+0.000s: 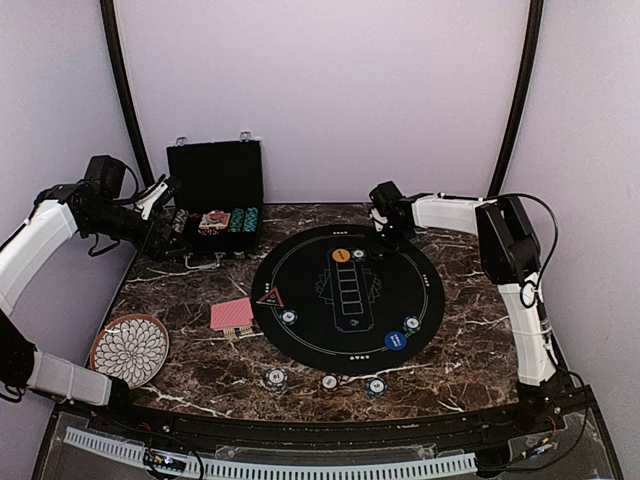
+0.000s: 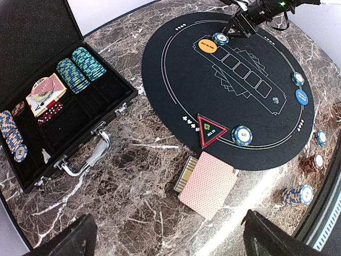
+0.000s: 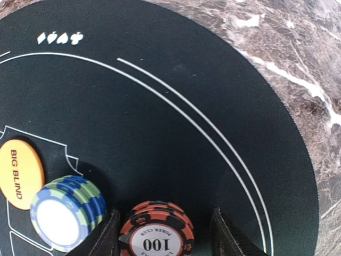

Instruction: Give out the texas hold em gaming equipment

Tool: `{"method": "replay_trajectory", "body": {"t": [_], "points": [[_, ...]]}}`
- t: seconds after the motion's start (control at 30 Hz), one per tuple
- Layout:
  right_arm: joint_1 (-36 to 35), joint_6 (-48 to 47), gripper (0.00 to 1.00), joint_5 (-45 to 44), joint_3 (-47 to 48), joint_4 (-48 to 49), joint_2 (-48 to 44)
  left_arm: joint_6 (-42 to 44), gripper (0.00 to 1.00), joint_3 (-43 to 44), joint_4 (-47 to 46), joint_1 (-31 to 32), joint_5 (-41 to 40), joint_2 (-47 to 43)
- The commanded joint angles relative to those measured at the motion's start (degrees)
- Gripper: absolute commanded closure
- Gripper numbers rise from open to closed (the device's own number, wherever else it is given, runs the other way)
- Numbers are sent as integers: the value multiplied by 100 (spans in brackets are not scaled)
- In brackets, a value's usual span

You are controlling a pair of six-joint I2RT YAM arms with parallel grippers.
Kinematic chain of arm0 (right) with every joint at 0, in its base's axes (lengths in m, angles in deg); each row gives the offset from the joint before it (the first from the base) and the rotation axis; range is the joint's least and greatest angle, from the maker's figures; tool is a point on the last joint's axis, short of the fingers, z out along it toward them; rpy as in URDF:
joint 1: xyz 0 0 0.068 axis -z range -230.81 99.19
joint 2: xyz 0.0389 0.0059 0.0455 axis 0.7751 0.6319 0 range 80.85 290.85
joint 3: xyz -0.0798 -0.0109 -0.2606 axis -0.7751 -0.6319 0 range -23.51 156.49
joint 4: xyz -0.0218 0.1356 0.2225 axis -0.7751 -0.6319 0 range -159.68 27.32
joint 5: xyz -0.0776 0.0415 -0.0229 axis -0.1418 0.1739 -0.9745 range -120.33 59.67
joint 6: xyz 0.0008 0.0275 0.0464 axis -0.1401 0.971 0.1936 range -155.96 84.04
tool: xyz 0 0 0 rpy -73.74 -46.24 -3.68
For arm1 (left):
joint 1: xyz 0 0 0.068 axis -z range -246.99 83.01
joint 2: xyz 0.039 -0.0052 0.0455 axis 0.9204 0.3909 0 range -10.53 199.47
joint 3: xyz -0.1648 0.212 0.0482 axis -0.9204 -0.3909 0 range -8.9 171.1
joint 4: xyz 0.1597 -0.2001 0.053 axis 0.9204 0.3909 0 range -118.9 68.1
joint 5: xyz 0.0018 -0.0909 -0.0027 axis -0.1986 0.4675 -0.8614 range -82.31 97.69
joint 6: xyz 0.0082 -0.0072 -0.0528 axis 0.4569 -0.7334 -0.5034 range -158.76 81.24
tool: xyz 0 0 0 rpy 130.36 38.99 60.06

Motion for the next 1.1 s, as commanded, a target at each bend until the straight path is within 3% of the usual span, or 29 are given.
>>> {"method": "replay_trajectory", "body": {"t": [0.0,0.23,0.47,0.63,0.8,1.07], "points": [[93,-55,43,-64,-18,57,-147,62,1,61,138,23,44,-128],[93,-108,46,-73,15,-5,-574,55,1,60,155,27,46,-139],[-397,-152,45,-100,-826,82,-1884,61,1,67,139,23,48,-134],[-1281,-29,40,-155,-1855,56,-2846,50,1,78,162,27,64,-133],[-2563,105,25,146,-2705,-158,-3517,90,1,95,210,33,64,-156],[-4316,316,9,683,-3112,-528,-3628,88,1,96,252,34,123,-172]]}}
